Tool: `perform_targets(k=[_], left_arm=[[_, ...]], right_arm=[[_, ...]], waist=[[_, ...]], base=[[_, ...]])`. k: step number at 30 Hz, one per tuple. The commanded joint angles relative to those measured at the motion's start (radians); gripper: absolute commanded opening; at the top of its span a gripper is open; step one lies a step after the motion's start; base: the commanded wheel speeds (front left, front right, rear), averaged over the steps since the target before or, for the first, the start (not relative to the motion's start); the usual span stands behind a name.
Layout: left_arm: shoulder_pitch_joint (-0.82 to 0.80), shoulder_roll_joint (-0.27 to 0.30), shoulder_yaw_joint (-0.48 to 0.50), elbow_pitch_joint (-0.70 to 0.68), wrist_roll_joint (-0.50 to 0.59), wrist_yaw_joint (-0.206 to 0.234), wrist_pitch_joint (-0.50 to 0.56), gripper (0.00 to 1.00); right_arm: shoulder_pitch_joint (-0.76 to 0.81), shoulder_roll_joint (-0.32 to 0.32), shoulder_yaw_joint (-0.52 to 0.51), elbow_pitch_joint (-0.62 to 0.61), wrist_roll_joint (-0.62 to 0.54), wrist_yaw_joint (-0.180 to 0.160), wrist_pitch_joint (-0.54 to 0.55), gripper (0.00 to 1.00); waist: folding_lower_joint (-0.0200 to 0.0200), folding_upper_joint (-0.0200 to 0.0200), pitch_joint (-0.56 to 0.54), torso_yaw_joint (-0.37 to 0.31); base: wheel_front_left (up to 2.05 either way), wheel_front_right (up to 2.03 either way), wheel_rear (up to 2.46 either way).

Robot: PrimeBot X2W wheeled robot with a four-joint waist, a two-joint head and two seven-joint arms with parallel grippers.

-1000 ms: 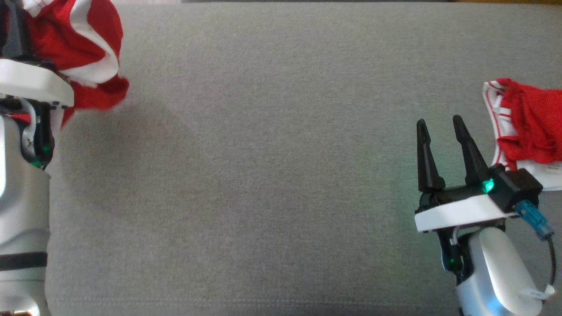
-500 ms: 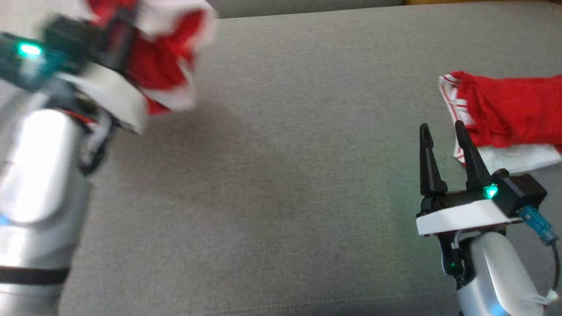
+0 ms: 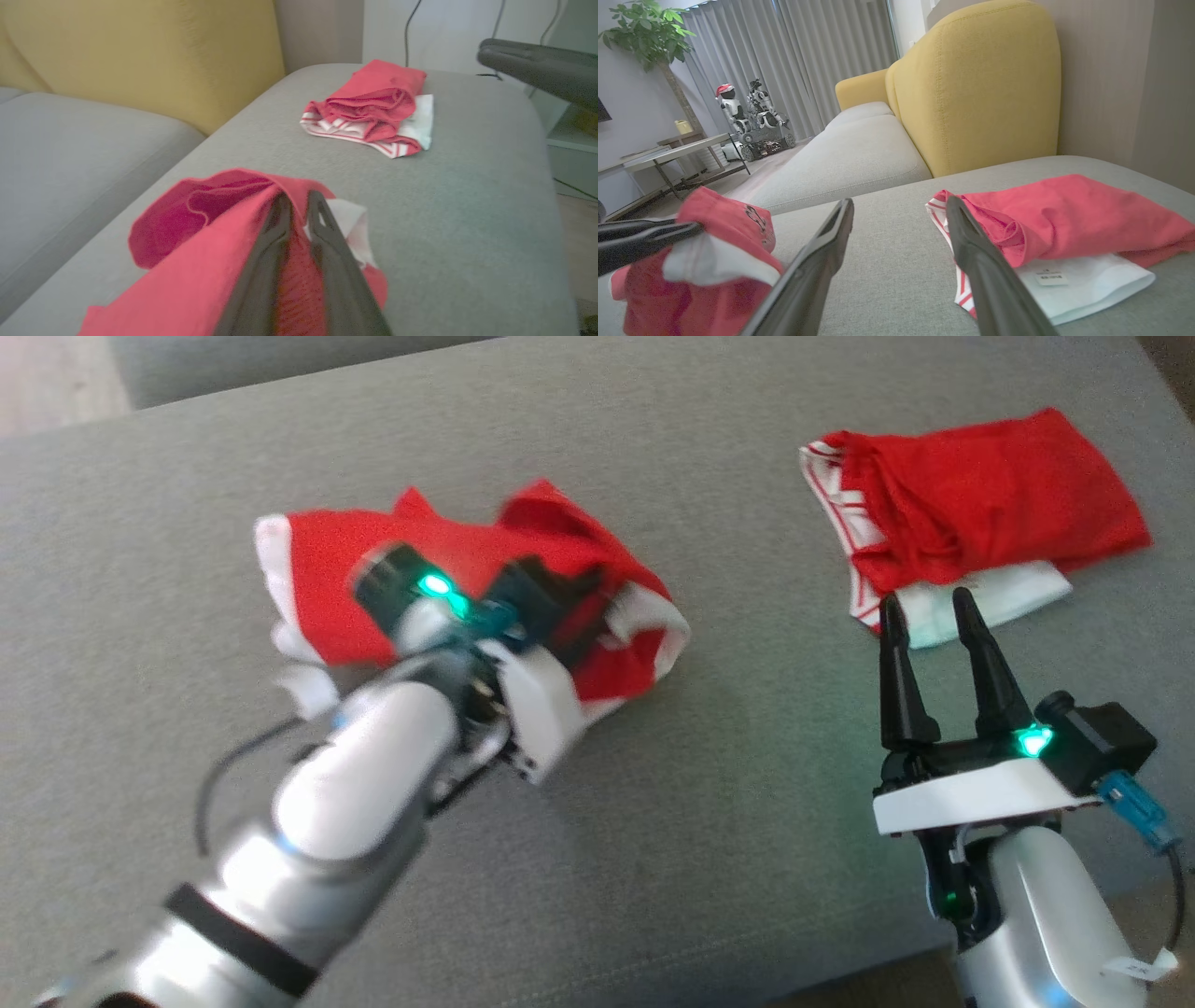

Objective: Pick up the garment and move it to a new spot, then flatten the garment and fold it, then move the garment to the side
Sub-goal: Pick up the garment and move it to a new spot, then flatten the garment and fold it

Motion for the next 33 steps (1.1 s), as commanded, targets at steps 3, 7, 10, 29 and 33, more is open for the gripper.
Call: perform_targets(k=[3,7,10,29,33], left_arm=[[-0.043,-0.027,0.011,0.022,-0.007,0.002,-0.038,1.0],[-0.033,-0.044,0.033,0.065,-0.029,0.024,-0.087,1.0],[-0.024,-0.034,0.082,0.076,-0.058,0.055,-0.131,1.0],[0.42,0.094,0.484,-0.126,-0.242,0.238,-0.266,1.0],[0.504,0.037,0.534,-0.169,-0.223,0.232,-0.266,1.0]], right_arm=[[-0.035,-0.002,0.023,-0.039,0.005,-0.001,-0.009,1.0],[-0.025,-0.002,0.011,-0.039,-0.003,-0.001,-0.009,1.0],[-0.015,-0.002,0.01,-0.035,-0.017,-0.001,-0.009,1.0],[0.059,-0.002,-0.029,0.029,-0.109,-0.001,-0.004,1.0],[0.056,-0.002,-0.02,0.034,-0.115,-0.001,0.016,1.0]], waist=[[0.0,0.0,0.007,-0.025],[0.0,0.0,-0.009,0.003],[0.0,0.0,-0.03,0.042],[0.0,0.0,-0.148,0.301],[0.0,0.0,-0.146,0.324]], base=[[0.0,0.0,0.0],[0.0,0.0,0.0],[0.0,0.0,0.0],[0.0,0.0,0.0],[0.0,0.0,0.0]])
